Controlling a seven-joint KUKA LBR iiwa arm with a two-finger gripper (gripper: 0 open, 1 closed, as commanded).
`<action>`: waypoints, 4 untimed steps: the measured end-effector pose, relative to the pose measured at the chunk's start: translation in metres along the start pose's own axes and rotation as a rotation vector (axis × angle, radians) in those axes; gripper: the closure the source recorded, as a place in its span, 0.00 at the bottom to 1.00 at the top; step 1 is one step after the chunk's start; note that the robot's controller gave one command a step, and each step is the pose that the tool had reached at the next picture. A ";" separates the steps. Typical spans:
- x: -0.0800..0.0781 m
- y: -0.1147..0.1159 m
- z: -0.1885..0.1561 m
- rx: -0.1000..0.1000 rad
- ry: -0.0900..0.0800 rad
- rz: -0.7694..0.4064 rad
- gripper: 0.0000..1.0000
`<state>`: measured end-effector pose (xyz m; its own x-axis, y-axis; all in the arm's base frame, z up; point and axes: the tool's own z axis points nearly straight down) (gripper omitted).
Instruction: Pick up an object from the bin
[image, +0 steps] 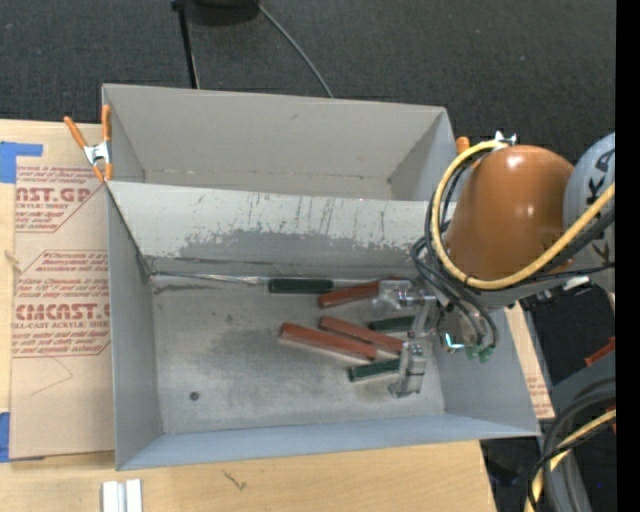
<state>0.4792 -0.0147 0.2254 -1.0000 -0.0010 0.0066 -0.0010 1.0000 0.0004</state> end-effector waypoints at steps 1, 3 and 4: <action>-0.002 0.000 -0.003 0.000 -0.008 0.000 0.00; -0.059 -0.014 0.109 -0.001 -0.012 0.037 0.00; -0.048 -0.027 0.153 0.000 -0.016 -0.268 1.00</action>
Offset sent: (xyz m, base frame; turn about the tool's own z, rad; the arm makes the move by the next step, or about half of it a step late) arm 0.0726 -0.0242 -0.1465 -0.0917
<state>0.5260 -0.0421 0.0722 -0.9640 -0.2656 -0.0092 -0.2656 0.9641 0.0002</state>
